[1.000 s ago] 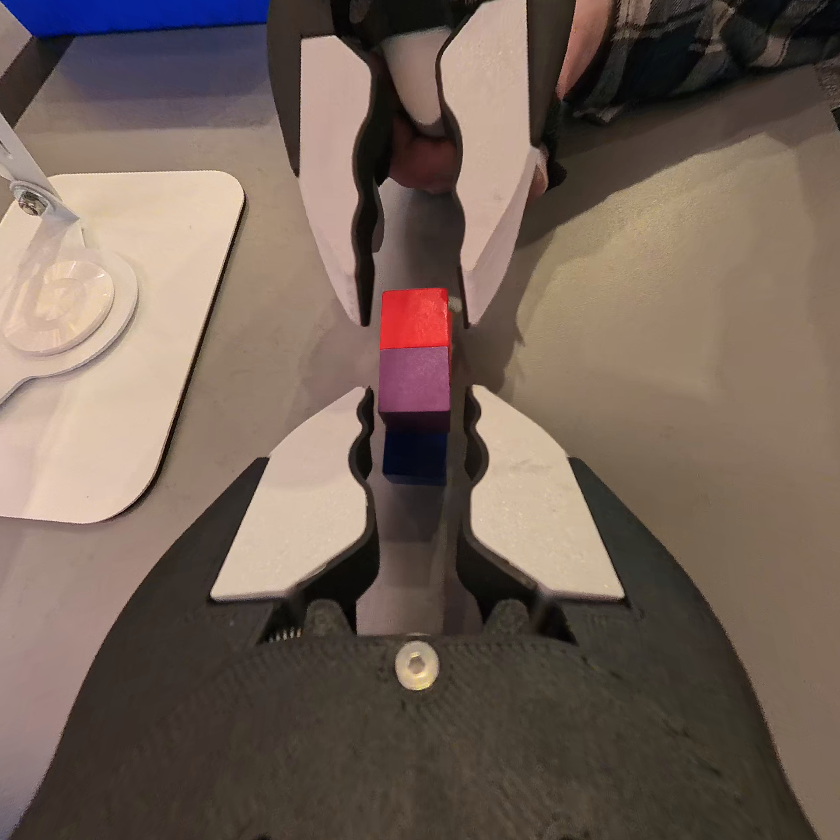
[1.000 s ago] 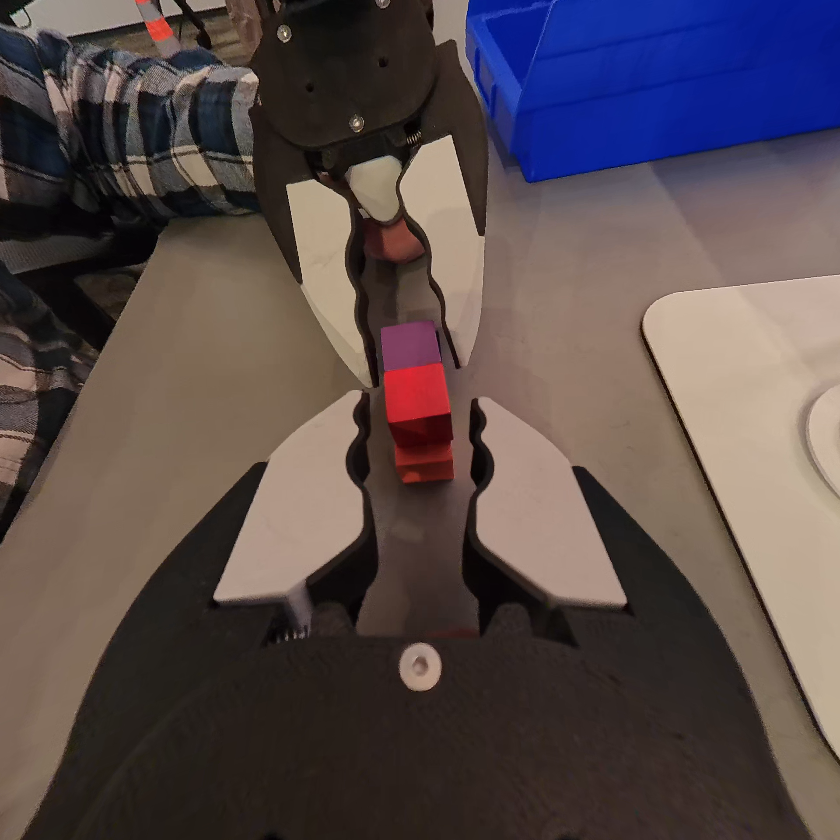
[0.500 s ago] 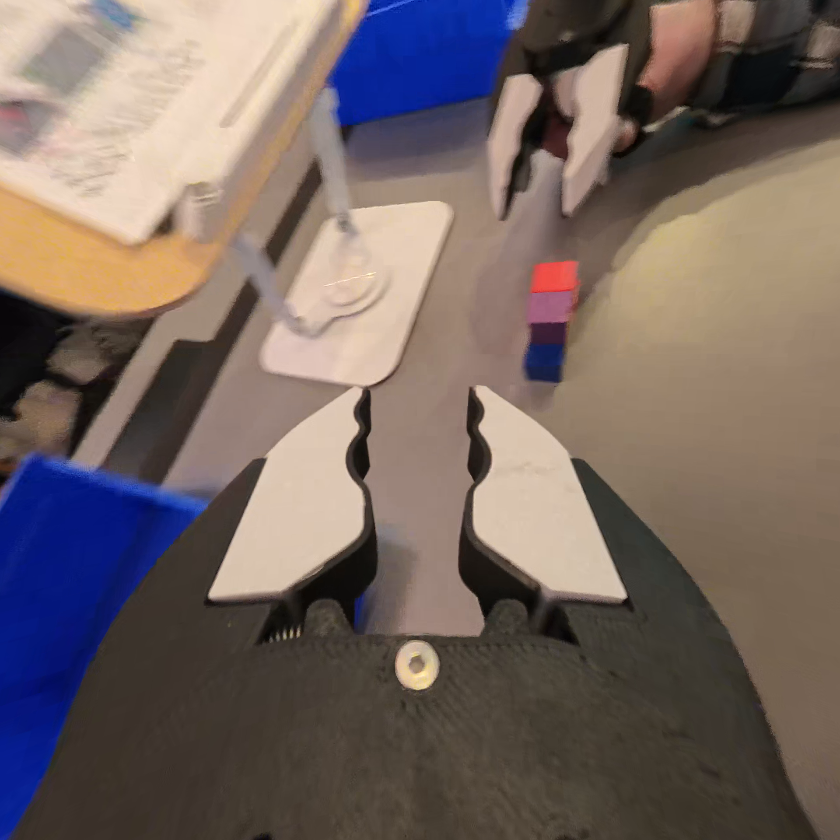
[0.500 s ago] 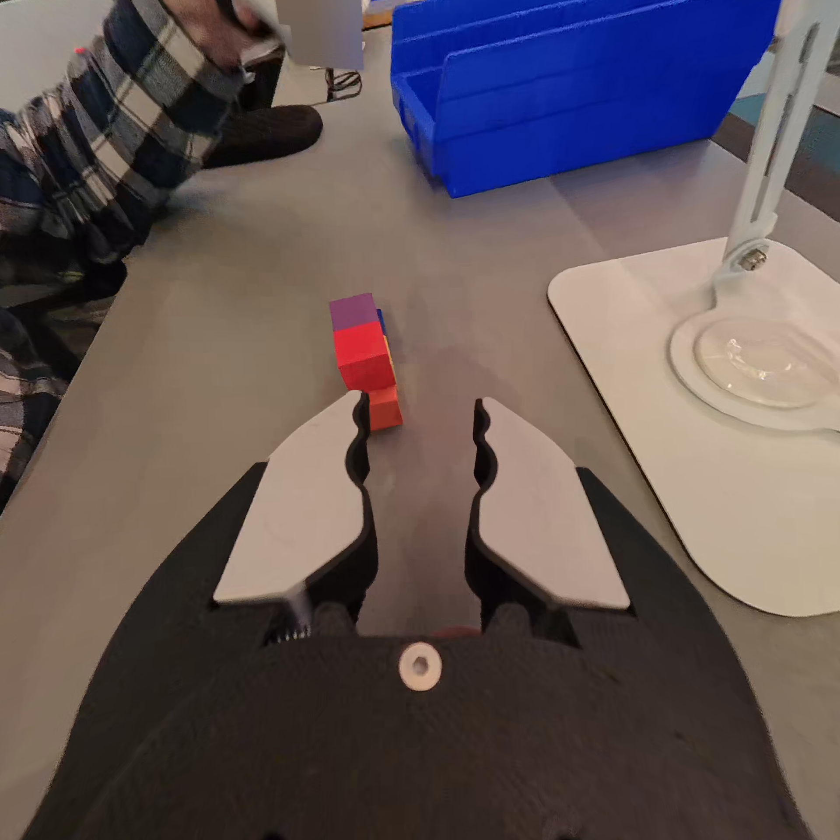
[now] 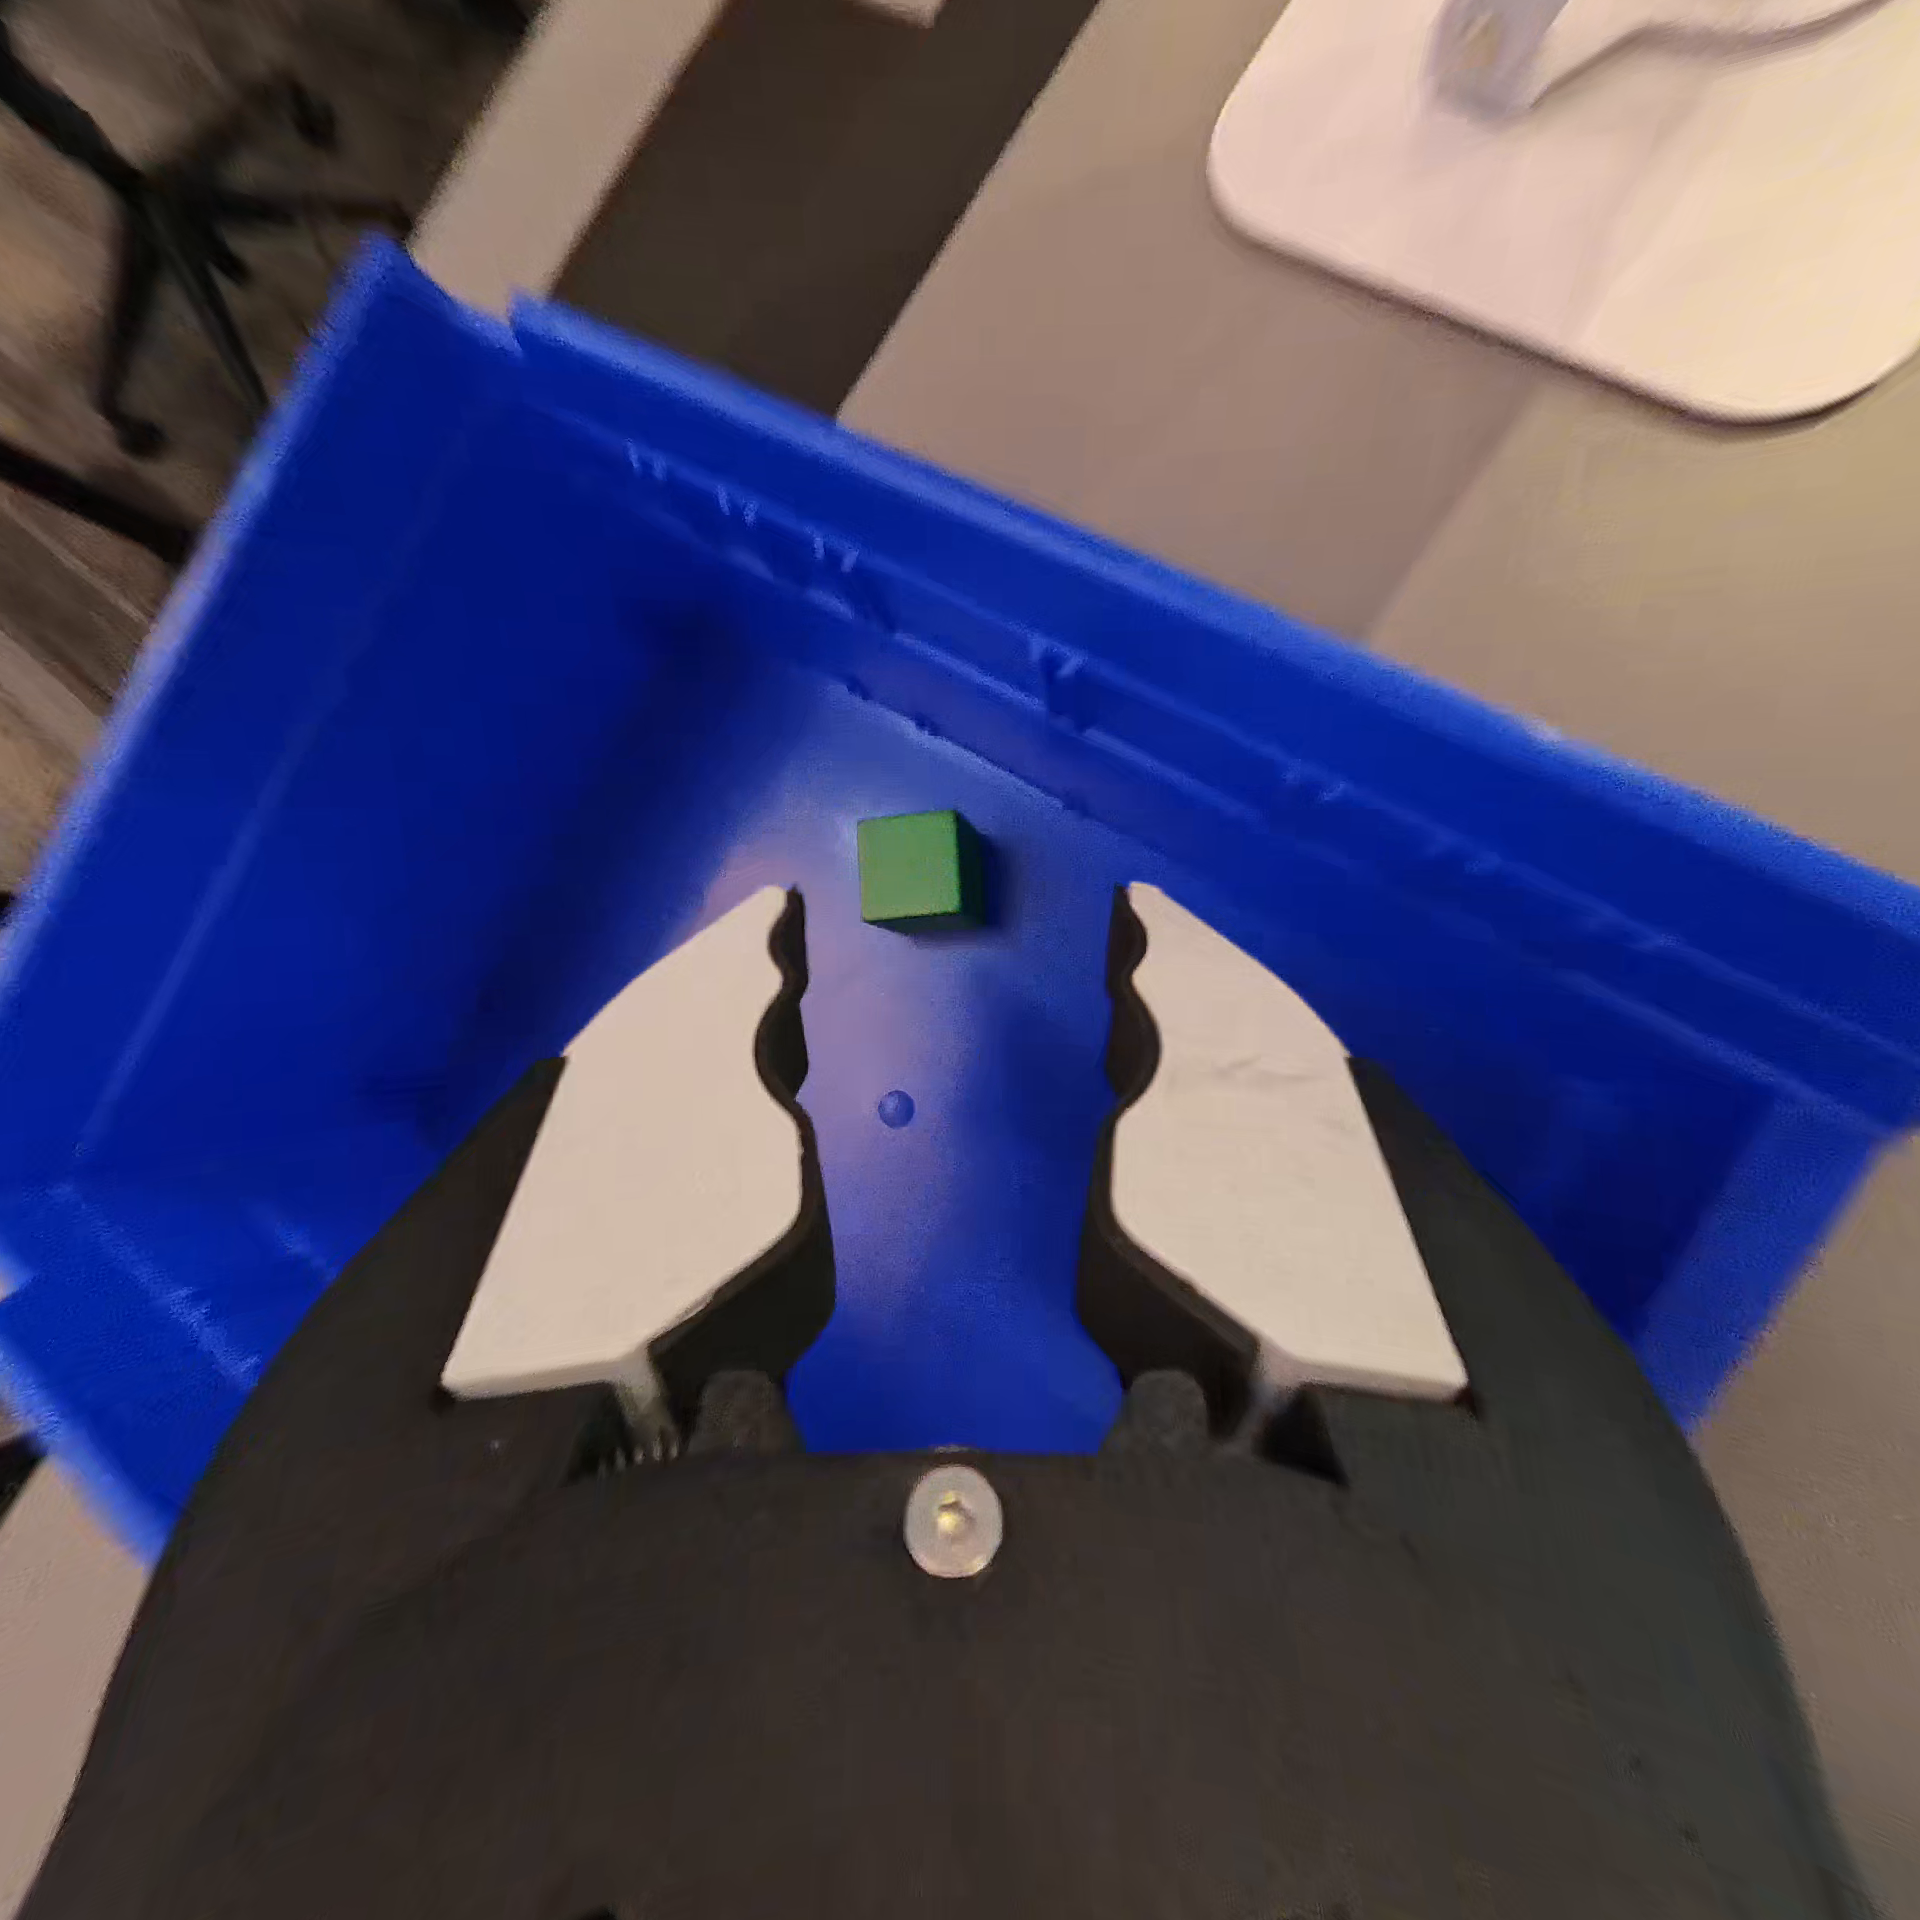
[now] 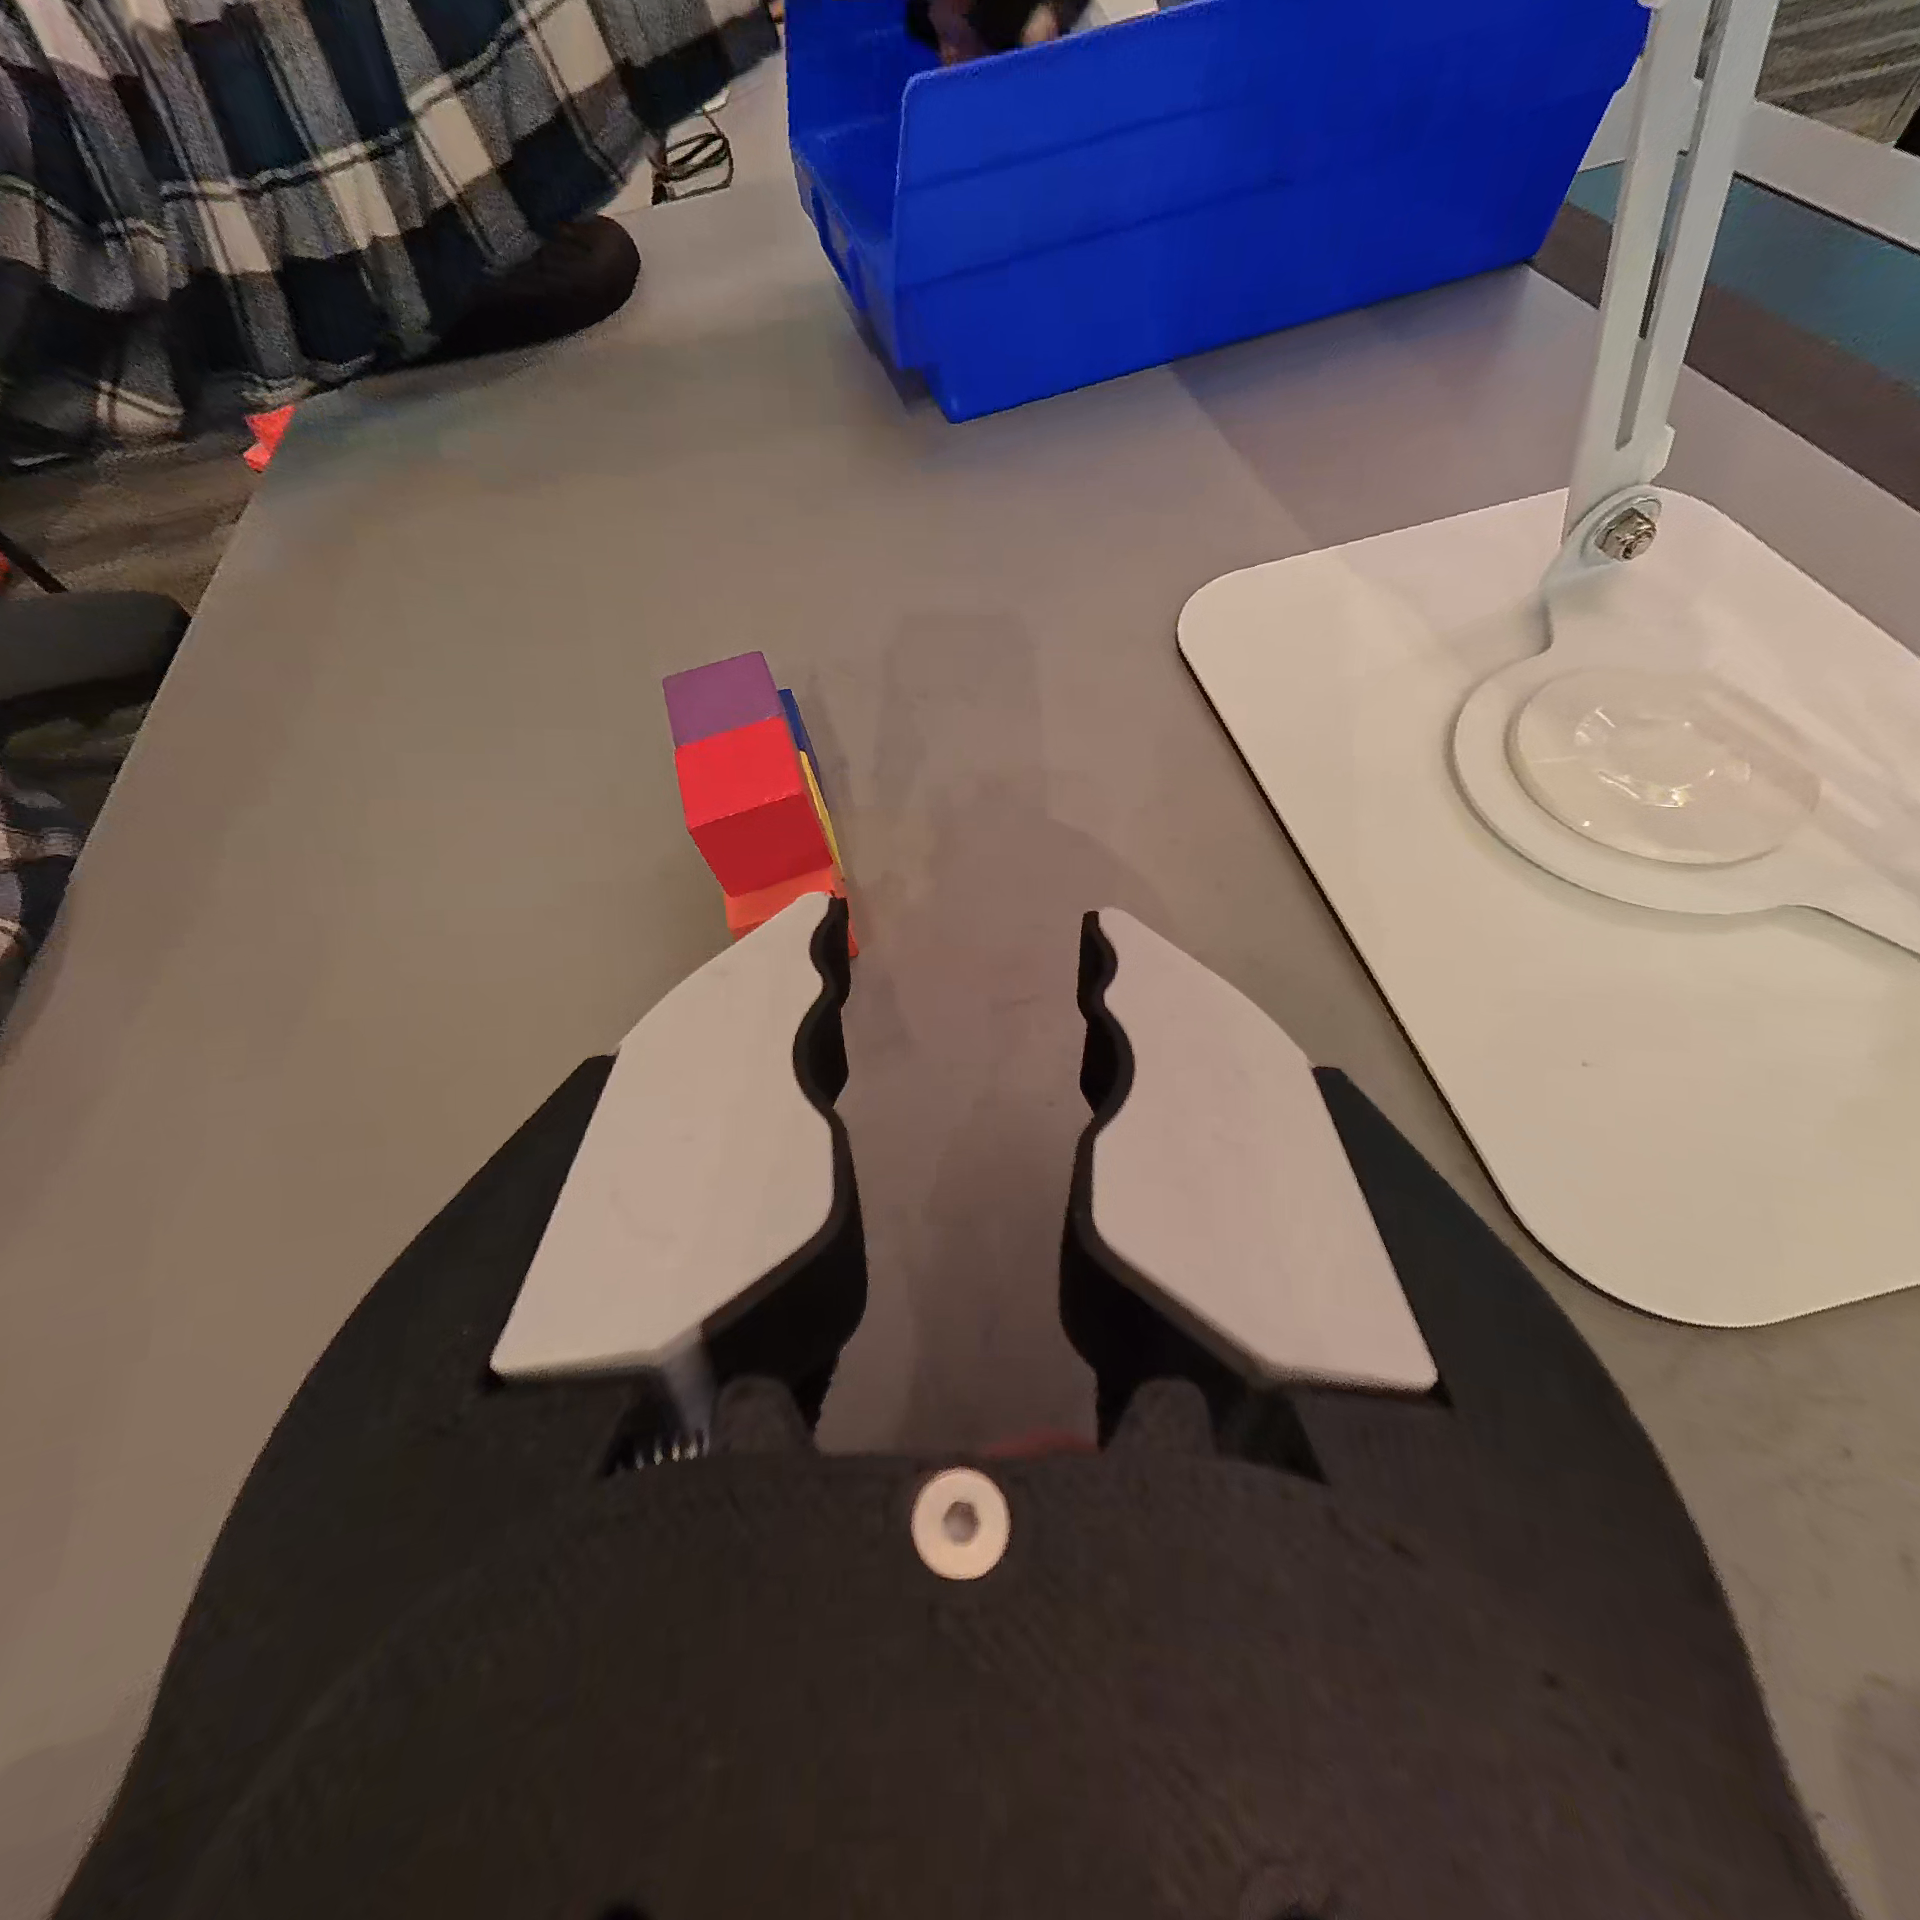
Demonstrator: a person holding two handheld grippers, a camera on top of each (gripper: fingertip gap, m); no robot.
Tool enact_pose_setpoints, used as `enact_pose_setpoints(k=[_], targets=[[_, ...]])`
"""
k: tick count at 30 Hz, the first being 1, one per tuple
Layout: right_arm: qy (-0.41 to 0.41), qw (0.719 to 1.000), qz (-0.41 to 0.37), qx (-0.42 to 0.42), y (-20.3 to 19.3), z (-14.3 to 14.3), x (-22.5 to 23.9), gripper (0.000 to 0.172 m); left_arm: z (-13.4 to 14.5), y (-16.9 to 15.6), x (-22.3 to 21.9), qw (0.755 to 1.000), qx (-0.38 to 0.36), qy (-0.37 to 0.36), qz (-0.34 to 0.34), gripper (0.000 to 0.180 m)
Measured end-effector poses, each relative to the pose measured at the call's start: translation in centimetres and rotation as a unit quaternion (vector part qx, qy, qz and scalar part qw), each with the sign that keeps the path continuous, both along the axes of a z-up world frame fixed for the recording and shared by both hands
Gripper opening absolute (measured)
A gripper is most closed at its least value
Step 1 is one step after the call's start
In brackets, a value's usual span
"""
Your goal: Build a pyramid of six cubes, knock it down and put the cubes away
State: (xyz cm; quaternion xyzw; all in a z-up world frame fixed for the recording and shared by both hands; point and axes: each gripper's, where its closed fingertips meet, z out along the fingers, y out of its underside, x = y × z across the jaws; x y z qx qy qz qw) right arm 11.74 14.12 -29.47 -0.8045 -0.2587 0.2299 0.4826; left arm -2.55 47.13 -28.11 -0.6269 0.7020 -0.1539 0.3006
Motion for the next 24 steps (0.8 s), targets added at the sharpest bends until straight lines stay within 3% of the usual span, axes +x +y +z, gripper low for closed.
enact_pose_setpoints(k=[2, 6, 9, 11, 14, 17, 20, 24], targets=[[0.001, 1.0, -0.001, -0.001, 0.0, 0.0, 0.0, 0.042, -2.5, 1.6, 0.2, 0.998, -0.002, 0.049, 0.026, 0.064], [0.004, 1.0, 0.004, -0.006, 0.0, 0.0, 0.0, 0.042, -5.0, 2.2, 1.2, 0.996, -0.011, 0.081, 0.024, 0.058], [0.007, 1.0, 0.009, -0.004, -0.1, 0.1, -0.1, 0.042, -6.0, 2.5, 1.4, 0.994, -0.008, 0.102, 0.025, 0.03], [0.008, 1.0, 0.012, -0.002, -0.2, 0.1, -0.2, 0.042, -5.8, 2.4, 1.6, 0.995, -0.019, 0.091, 0.029, 0.029], [0.008, 1.0, 0.014, -0.002, -0.3, 0.1, -0.2, 0.042, -3.6, 2.6, 0.5, 0.996, -0.013, 0.065, 0.056, 0.029], [0.009, 1.0, 0.019, -0.003, -0.3, 0.1, -0.3, 0.041, 0.9, 0.9, -1.5, 0.997, 0.003, 0.02, 0.07, 0.029], [0.01, 1.0, 0.023, -0.005, -0.4, 0.1, -0.4, 0.04, 5.3, -3.9, -3.0, 0.998, 0.008, -0.028, 0.046, 0.029], [0.006, 1.0, 0.028, -0.004, -0.5, 0.0, -0.5, 0.04, 8.1, -13.0, -2.5, 0.998, 0.003, -0.056, -0.028, 0.028]])
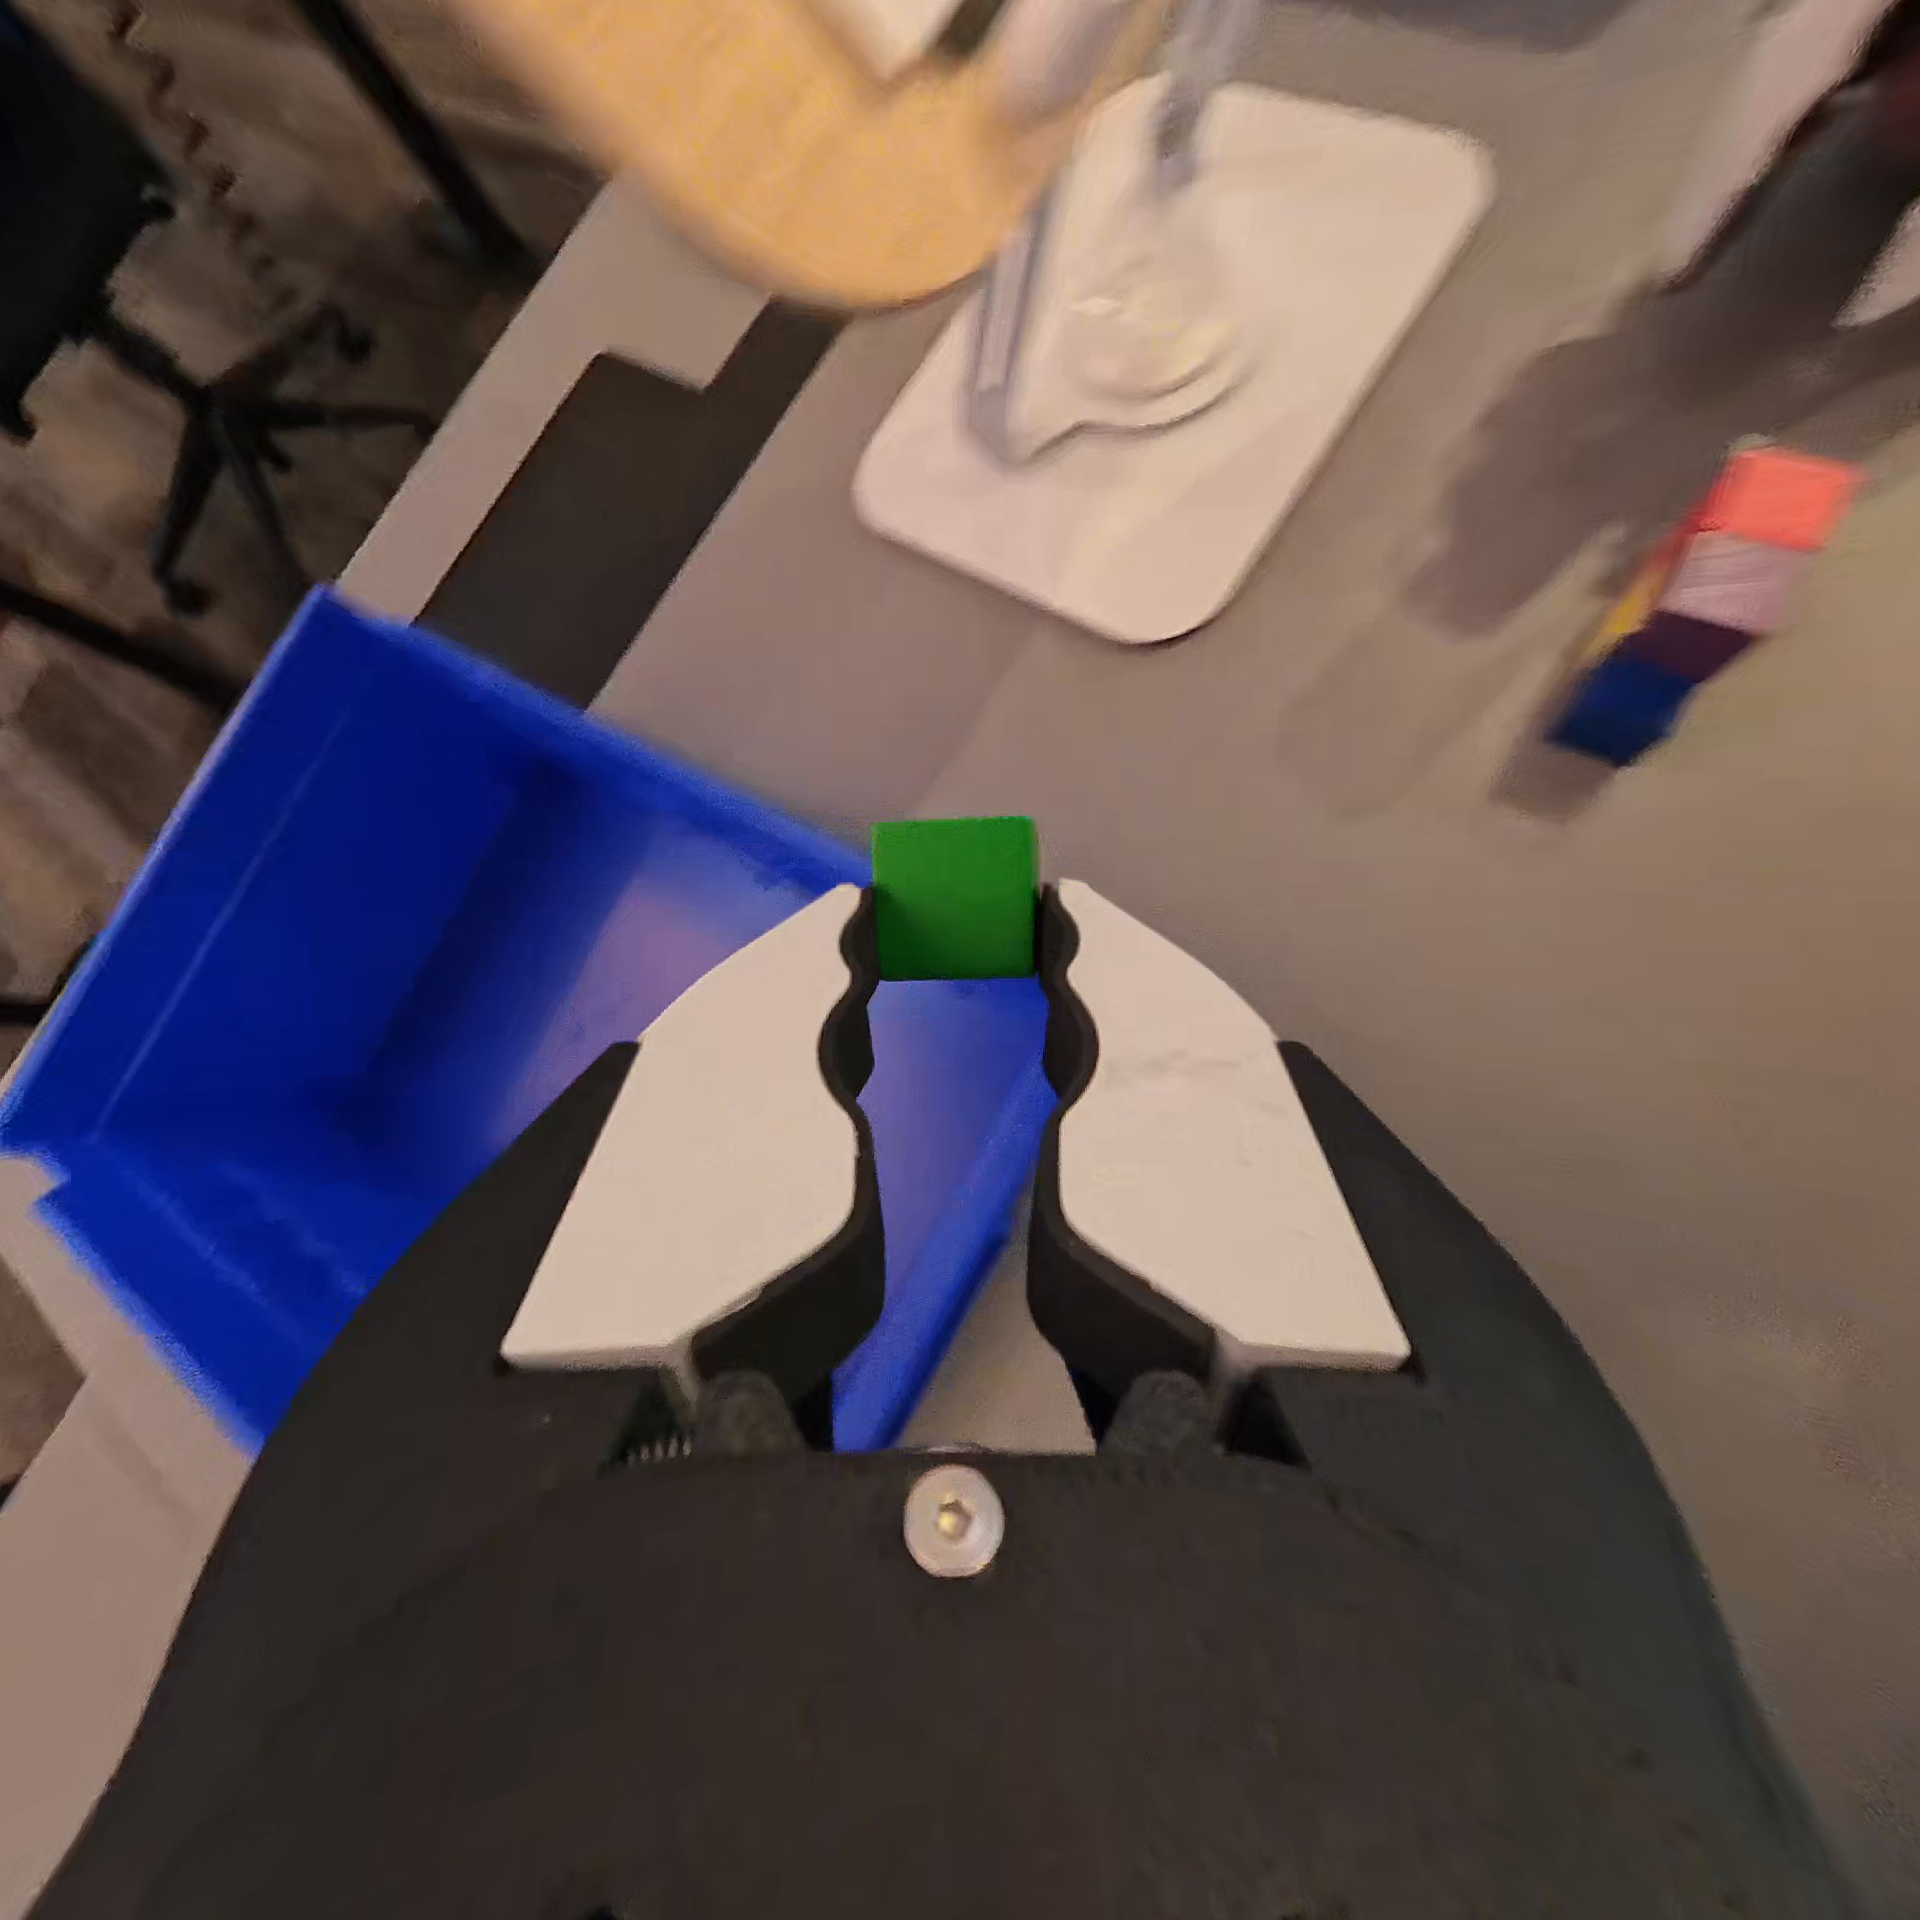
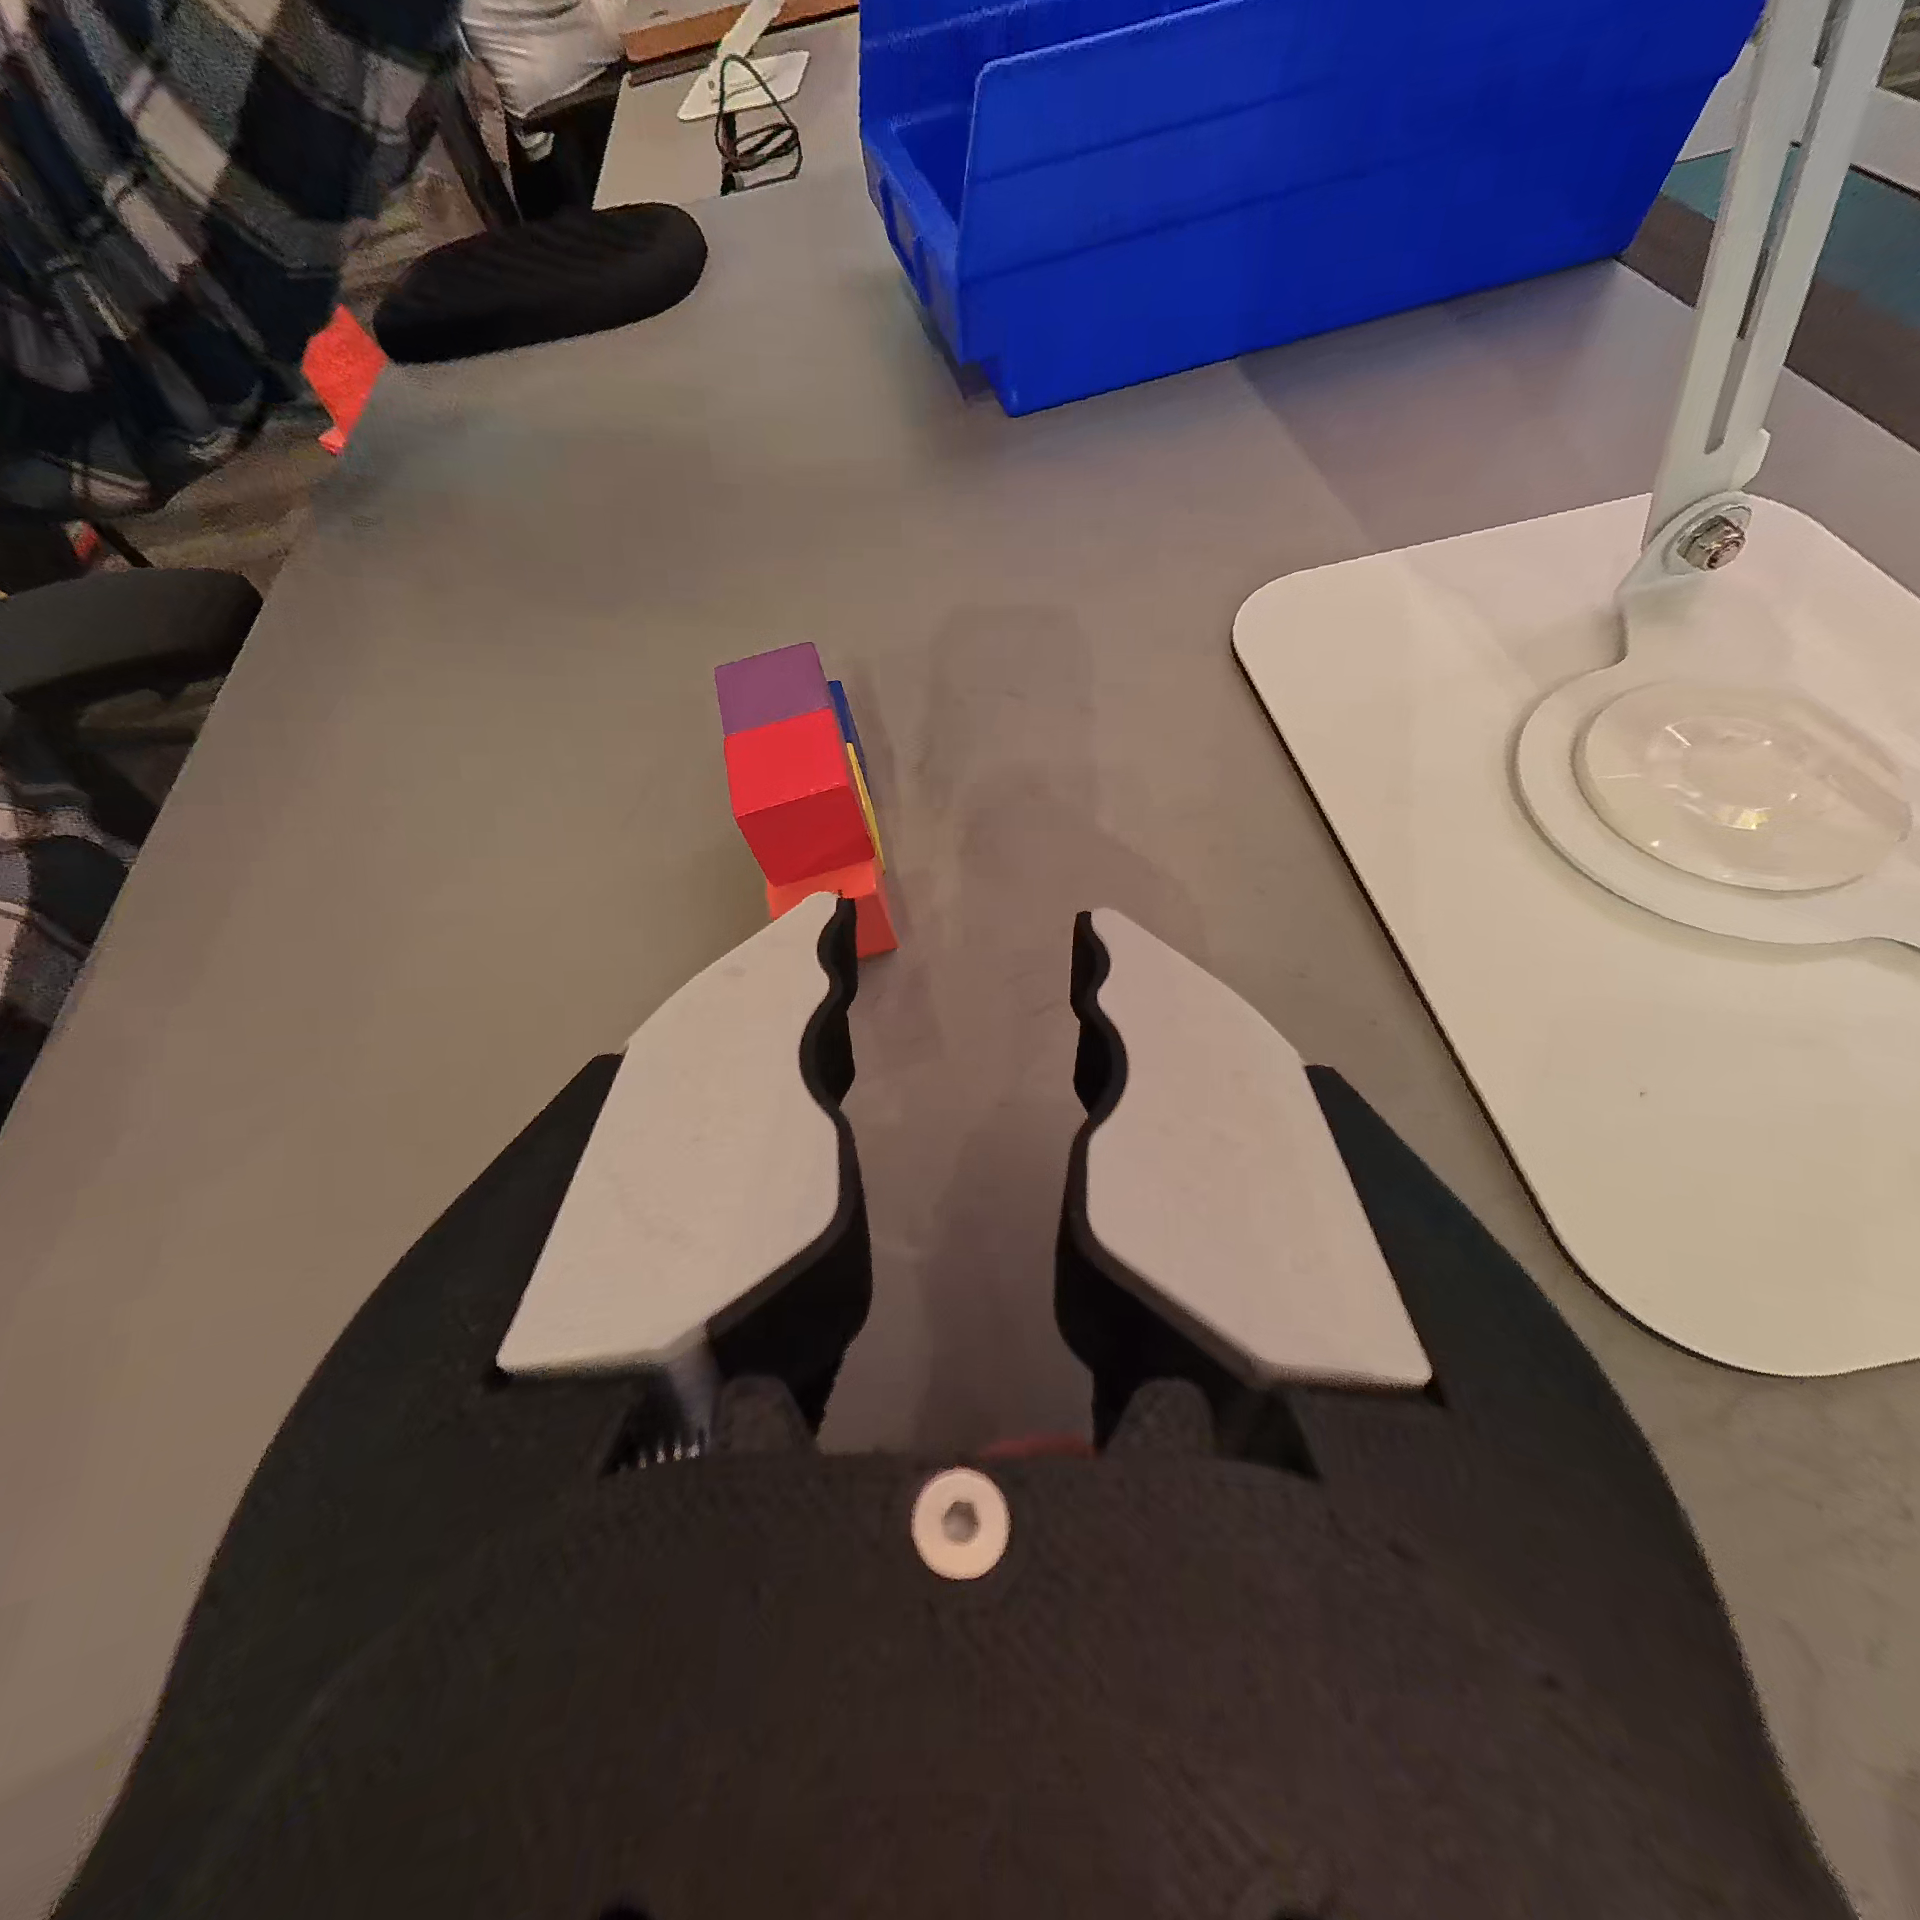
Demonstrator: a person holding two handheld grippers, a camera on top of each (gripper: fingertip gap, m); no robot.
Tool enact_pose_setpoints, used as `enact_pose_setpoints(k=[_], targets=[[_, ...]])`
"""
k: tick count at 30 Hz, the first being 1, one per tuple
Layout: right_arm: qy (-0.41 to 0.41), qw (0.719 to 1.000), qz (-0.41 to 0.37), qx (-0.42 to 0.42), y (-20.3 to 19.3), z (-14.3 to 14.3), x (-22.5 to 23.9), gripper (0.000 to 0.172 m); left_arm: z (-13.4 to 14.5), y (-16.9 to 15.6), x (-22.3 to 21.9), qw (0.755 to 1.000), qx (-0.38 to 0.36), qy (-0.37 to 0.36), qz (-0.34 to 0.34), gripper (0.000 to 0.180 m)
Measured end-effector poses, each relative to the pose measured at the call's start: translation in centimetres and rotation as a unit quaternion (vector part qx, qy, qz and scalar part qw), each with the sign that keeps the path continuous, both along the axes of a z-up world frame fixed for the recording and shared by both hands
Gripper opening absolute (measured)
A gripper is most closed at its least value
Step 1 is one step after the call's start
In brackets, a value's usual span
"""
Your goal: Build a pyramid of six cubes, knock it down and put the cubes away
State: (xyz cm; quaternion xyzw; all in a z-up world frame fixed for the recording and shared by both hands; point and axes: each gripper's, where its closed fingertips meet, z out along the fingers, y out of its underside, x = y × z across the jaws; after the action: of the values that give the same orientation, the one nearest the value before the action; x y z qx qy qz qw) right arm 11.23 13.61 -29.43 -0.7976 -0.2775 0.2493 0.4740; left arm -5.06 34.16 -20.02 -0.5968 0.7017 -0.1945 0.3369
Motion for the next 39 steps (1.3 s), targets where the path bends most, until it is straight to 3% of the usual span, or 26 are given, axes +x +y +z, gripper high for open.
enact_pose_setpoints(k=[6, 13, 23, 39], targets=[[-0.008, 1.0, 0.002, 0.005, -0.2, 0.0, -0.1, 0.039, -0.6, -11.4, 4.1, 0.993, 0.0, 0.002, -0.119, 0.028], [-0.012, 1.0, 0.007, 0.003, -0.4, -0.1, -0.1, 0.039, -5.0, -17.0, 8.2, 0.98, -0.013, 0.053, -0.192, 0.028], [-0.013, 1.0, 0.016, -0.004, -0.5, -0.3, -0.4, 0.039, -7.8, -18.8, 10.0, 0.971, -0.008, 0.089, -0.22, 0.028], [-0.015, 1.0, 0.019, -0.005, -0.5, -0.4, -0.5, 0.039, -9.1, -19.3, 9.9, 0.964, -0.009, 0.121, -0.236, 0.028]])
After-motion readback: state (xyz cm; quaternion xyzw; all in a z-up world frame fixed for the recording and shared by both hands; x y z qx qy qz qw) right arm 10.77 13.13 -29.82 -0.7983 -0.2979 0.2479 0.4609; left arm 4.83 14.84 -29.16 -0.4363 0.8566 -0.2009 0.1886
